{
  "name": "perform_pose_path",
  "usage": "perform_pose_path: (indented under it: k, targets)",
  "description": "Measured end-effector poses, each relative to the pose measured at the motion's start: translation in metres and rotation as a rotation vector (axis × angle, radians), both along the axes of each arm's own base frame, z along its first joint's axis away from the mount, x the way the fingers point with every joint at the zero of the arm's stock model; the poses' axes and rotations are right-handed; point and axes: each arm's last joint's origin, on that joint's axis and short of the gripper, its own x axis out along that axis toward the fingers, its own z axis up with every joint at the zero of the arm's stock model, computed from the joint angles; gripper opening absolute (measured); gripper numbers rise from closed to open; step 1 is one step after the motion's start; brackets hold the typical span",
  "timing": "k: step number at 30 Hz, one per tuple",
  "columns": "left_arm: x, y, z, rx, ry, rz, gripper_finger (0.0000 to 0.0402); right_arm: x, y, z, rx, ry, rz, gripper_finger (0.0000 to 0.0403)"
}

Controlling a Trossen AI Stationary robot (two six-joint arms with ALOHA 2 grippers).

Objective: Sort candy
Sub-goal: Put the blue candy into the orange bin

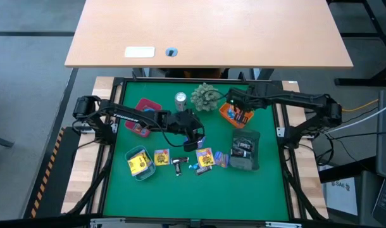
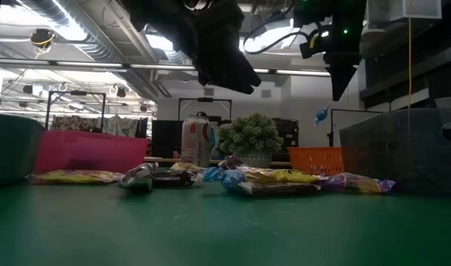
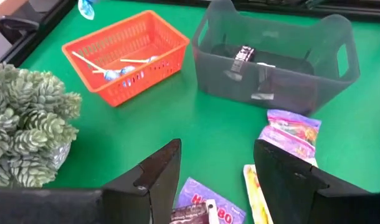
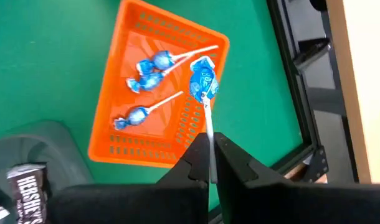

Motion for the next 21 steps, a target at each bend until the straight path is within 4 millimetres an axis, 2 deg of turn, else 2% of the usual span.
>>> perform_pose_path:
  k: [9, 14, 21]
  targets:
    - [-0.005, 0.000, -0.006, 0.001, 0.078, -0.001, 0.0190, -0.002, -0.005, 0.000, 0.007, 0.010, 0.009, 0.0013]
    - [-0.009, 0.008, -0.011, 0.003, 0.152, 0.017, 0.0190, -0.001, -0.005, 0.000, 0.031, 0.007, 0.026, 0.0065]
    - [-0.017, 0.027, -0.017, 0.116, 0.269, -0.036, 0.0190, -0.001, -0.005, 0.000, 0.028, 0.002, 0.031, 0.0137]
